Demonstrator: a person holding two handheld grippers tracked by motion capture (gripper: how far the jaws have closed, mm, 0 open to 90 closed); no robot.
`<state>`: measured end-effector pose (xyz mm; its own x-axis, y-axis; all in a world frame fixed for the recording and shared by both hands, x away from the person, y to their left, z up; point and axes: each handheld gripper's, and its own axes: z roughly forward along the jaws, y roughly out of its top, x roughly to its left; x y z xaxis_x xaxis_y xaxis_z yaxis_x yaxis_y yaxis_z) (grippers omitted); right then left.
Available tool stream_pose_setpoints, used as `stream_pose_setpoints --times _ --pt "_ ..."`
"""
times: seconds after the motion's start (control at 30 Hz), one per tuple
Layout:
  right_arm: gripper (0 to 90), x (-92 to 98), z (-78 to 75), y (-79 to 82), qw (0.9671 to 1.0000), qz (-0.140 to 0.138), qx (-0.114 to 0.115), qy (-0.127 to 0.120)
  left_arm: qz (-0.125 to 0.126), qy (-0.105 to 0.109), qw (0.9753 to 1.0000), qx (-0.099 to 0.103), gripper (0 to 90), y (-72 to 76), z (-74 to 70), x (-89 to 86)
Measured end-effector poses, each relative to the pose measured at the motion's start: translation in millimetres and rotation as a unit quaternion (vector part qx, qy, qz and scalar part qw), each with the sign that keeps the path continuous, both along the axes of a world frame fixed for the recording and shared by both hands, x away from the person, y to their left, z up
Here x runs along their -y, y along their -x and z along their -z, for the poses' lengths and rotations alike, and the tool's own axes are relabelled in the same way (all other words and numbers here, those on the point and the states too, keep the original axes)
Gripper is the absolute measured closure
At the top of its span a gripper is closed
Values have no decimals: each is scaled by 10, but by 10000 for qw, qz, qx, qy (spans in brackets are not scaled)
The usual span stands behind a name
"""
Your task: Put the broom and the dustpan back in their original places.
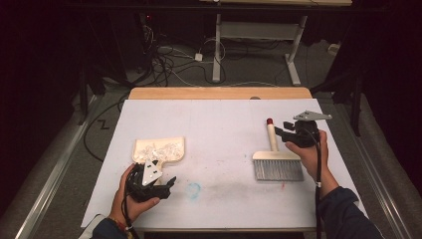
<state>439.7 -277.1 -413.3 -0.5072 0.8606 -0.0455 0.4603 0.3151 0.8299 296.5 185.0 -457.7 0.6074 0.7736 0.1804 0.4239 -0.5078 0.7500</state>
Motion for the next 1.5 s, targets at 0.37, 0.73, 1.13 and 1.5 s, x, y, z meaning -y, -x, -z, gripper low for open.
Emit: stream_pose_setpoints --times 0.37,0.73,1.13,1.5 --pt "423 -37 -156 157 9982 -197 557 34 5 -65 10000 -11 195 -12 16 3" --pt "344 -68 -339 480 9929 -607 1026 -23 29 -20 10000 13 192 -4 20 5" --pt "280 -107 -424 828 9876 -841 1327 -7 71 -70 10000 -1 192 3 22 10" --pt "264 -11 -386 1055 9849 -889 1486 57 70 -101 9999 7 192 1 22 25"
